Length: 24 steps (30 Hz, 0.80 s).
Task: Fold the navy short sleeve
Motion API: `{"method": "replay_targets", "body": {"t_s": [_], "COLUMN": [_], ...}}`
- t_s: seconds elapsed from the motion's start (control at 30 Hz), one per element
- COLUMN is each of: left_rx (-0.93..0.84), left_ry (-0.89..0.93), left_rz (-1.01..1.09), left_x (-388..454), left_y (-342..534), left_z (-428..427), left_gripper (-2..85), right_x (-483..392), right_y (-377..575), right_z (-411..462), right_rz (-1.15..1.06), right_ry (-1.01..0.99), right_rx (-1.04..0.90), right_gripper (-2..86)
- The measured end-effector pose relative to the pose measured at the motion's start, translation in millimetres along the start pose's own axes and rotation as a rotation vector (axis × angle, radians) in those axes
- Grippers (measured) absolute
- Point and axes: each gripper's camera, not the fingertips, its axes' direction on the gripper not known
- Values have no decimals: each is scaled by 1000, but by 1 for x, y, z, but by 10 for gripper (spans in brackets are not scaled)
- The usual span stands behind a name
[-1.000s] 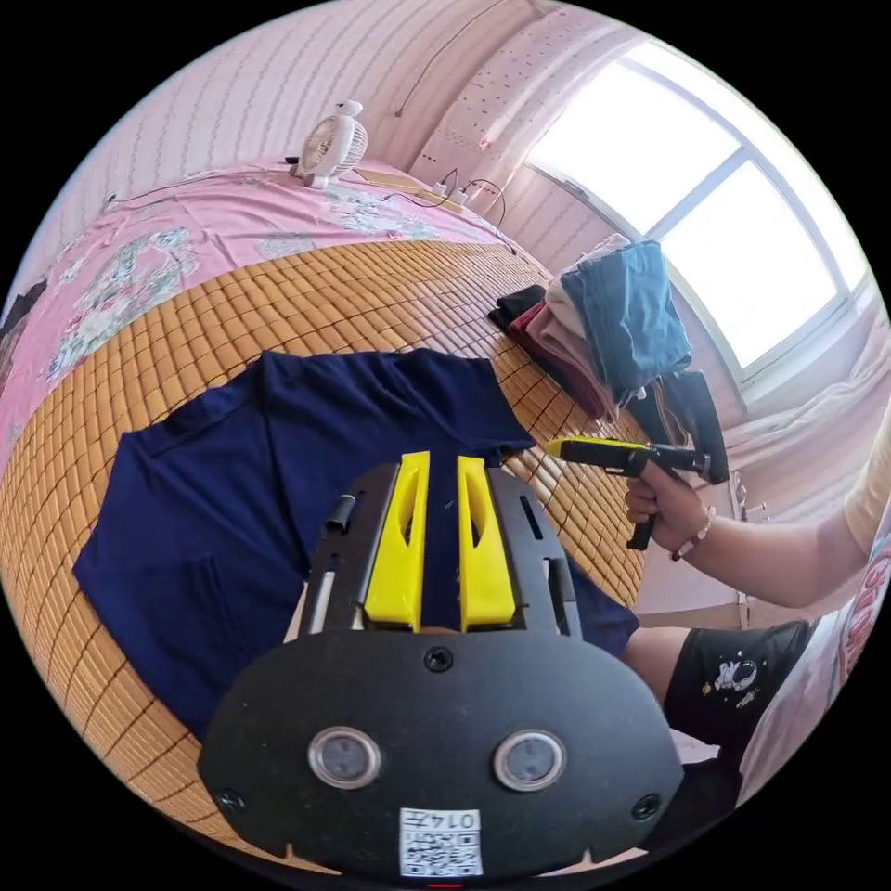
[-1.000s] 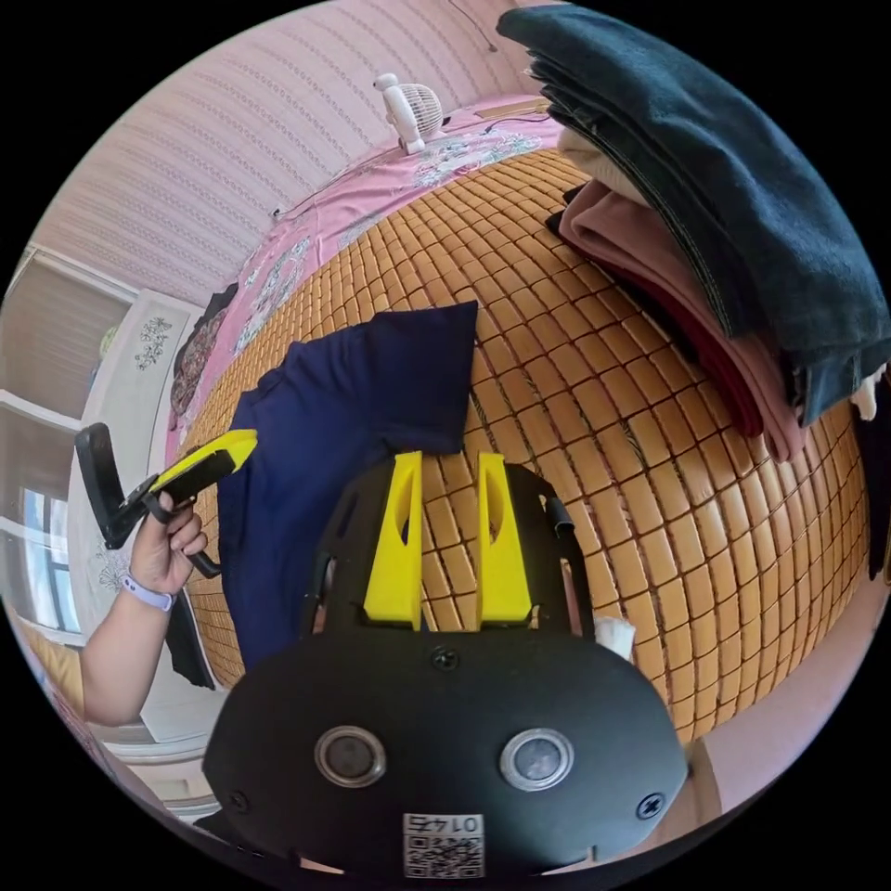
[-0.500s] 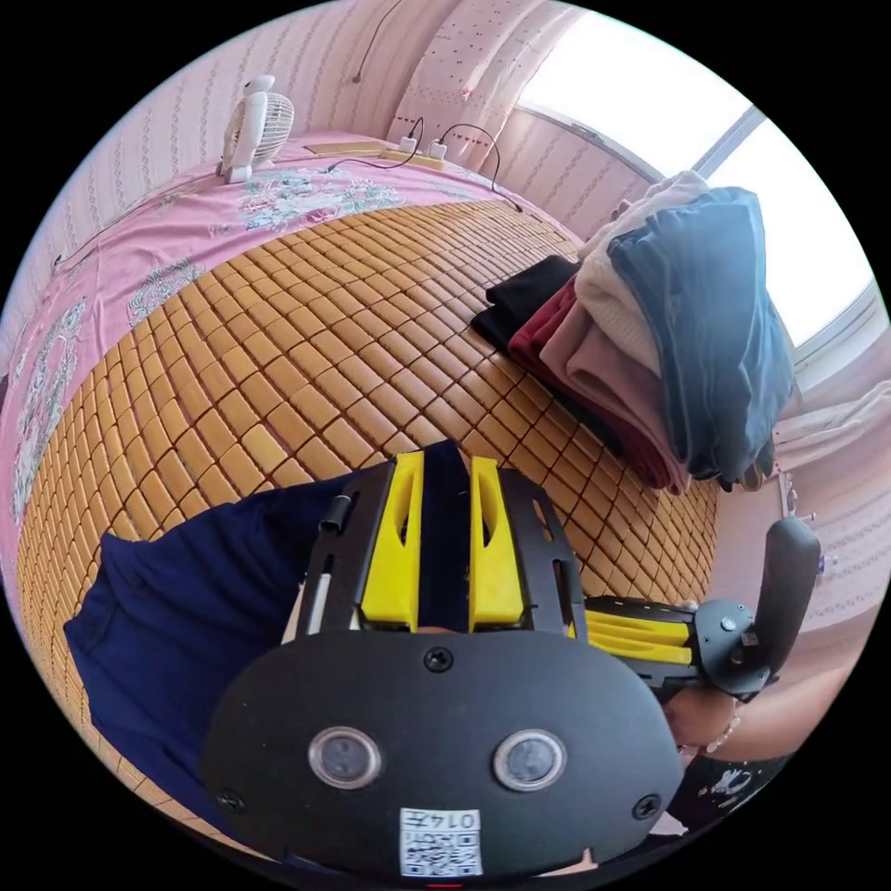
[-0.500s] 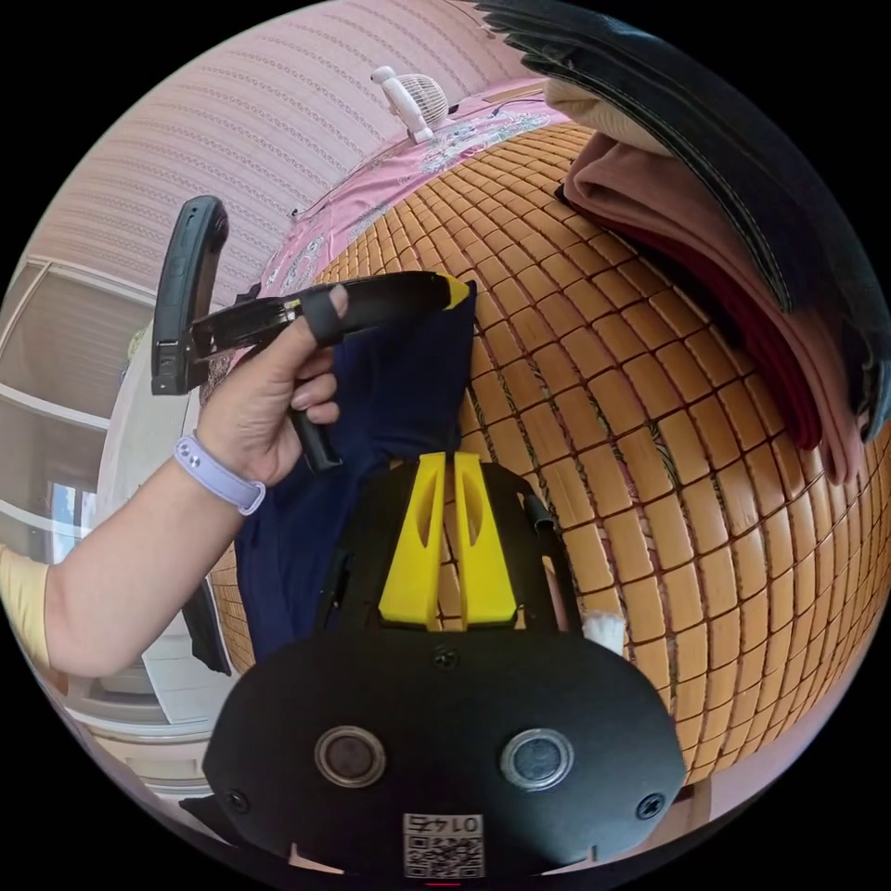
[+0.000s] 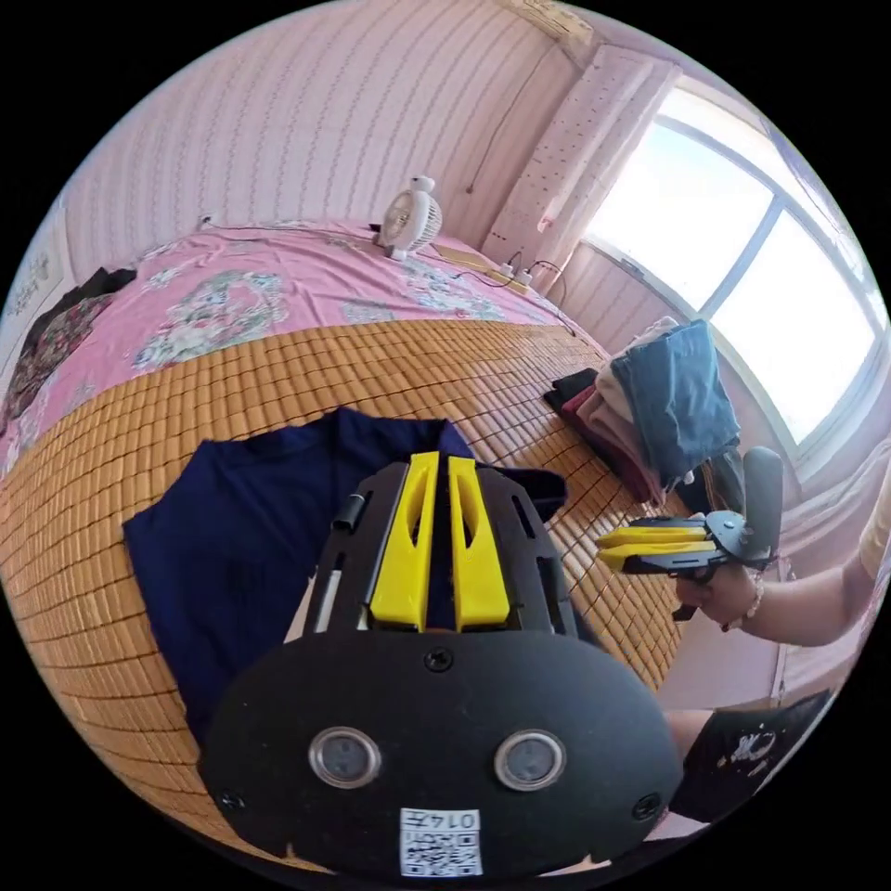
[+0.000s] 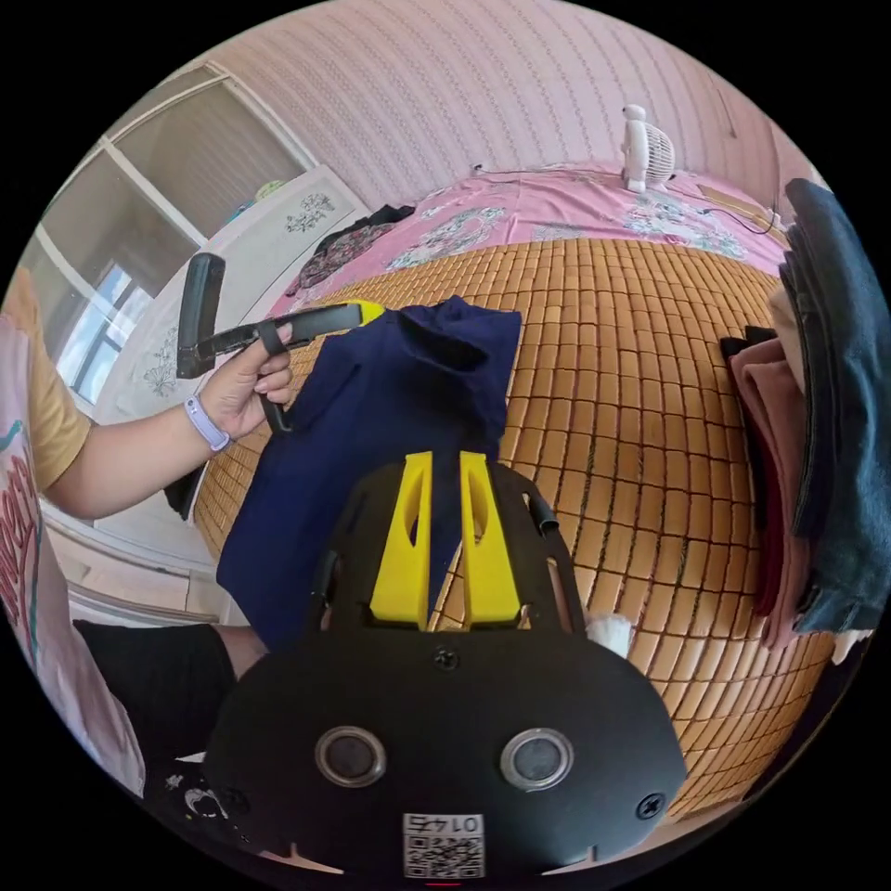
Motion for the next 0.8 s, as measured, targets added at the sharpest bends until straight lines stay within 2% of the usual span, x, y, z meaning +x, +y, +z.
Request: {"method": "replay_targets", "body": {"t_s": [0.13,0.3,0.4,0.47,0.63,0.8], "left_rx": [-108,-105,-118,-121,-207,-251], "left_ry": [-110,-187,-140,-59,183,124], "left_rz": [-124,-263,-329,-302,-180,-43], "left_x": [-63,-119,-142,-141,-91,-45], "left_y": [30,38,38,37,22,-10], "left_z": [-25,-49,-53,-51,-11,27], "left_gripper": [64,76,71,62,60,75], "right_x": [10,30,25,0,-49,-68], "right_y": [-22,-79,-90,-77,-59,-62], "right_z": [14,45,50,43,63,76], "right_rz": [2,113,168,68,-130,-200], "right_ry": [30,65,24,-12,70,165], "right_rx": [-36,-20,-104,-76,-206,-252], "right_gripper": [62,71,71,64,79,82]}}
